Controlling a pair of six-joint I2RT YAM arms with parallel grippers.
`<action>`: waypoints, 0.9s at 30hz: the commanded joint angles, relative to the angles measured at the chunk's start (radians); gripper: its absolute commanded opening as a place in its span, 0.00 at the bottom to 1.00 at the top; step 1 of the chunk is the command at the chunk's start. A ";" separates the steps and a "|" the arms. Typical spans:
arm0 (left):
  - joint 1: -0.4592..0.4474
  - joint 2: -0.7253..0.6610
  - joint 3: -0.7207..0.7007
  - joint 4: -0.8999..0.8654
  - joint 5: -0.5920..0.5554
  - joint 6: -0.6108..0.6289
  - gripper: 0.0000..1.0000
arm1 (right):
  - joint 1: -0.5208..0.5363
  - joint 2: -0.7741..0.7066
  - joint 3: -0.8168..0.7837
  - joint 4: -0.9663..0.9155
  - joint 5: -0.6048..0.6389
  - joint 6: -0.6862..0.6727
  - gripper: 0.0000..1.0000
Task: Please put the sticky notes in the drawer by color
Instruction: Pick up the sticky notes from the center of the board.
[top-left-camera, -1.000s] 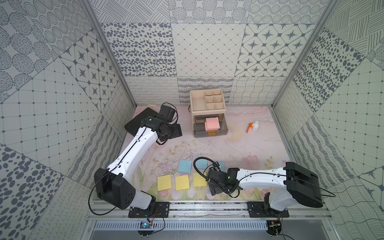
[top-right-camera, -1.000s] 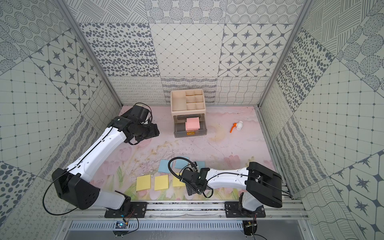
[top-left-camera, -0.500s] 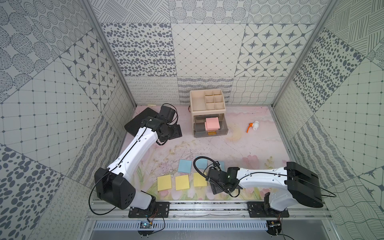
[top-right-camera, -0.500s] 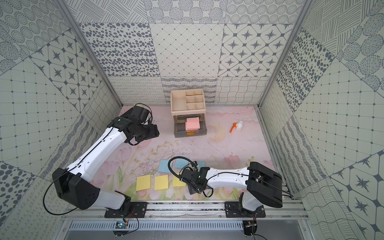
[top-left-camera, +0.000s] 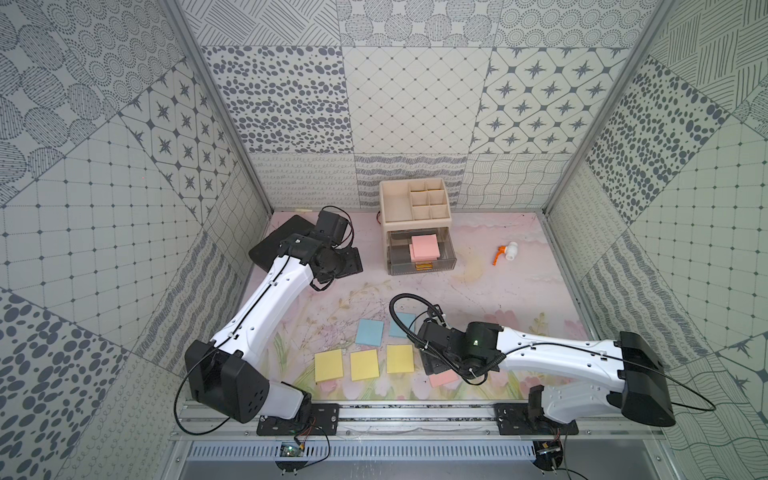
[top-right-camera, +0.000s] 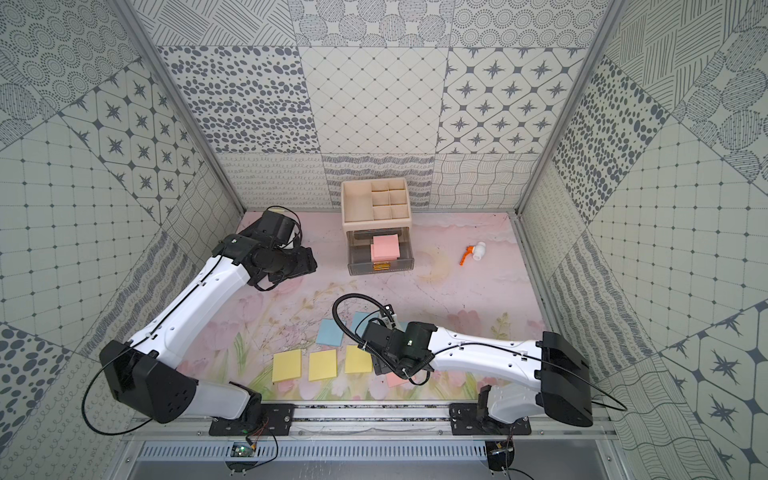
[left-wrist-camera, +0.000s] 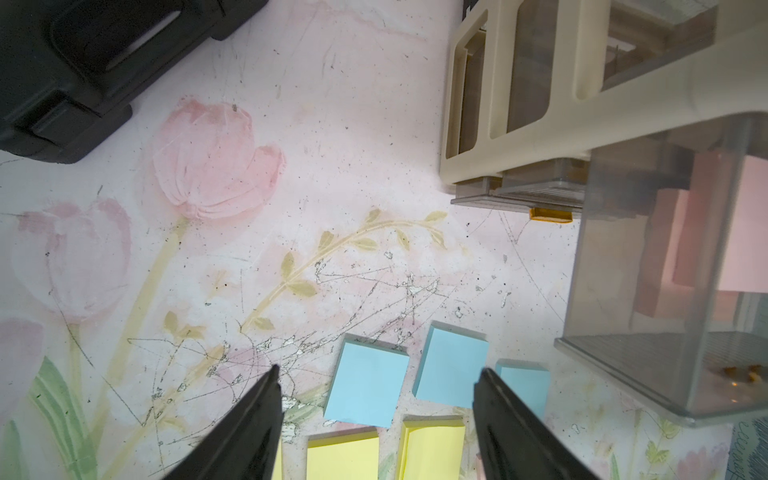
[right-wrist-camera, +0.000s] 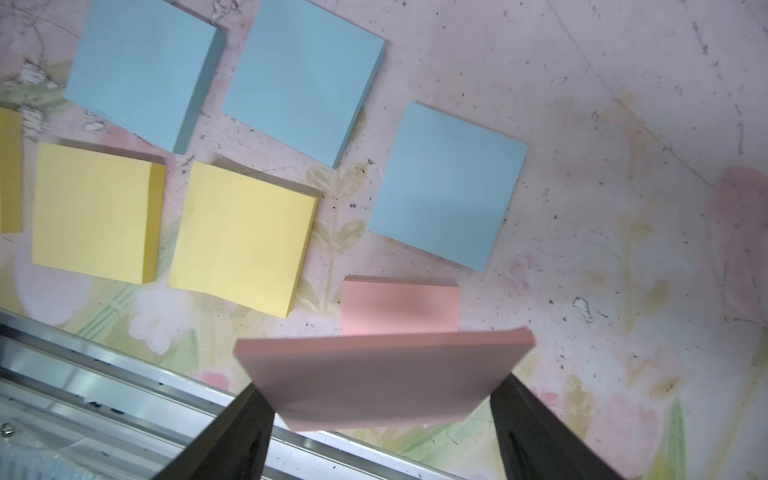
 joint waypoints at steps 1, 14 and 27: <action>0.014 -0.011 -0.006 0.015 0.006 -0.014 0.75 | -0.012 -0.033 0.018 -0.033 0.011 -0.009 0.83; 0.019 -0.011 -0.010 0.011 -0.001 -0.007 0.75 | -0.014 0.106 -0.064 0.041 -0.101 -0.001 0.82; 0.028 -0.018 -0.020 0.010 0.000 -0.006 0.75 | -0.016 0.206 -0.107 0.135 -0.157 -0.007 0.86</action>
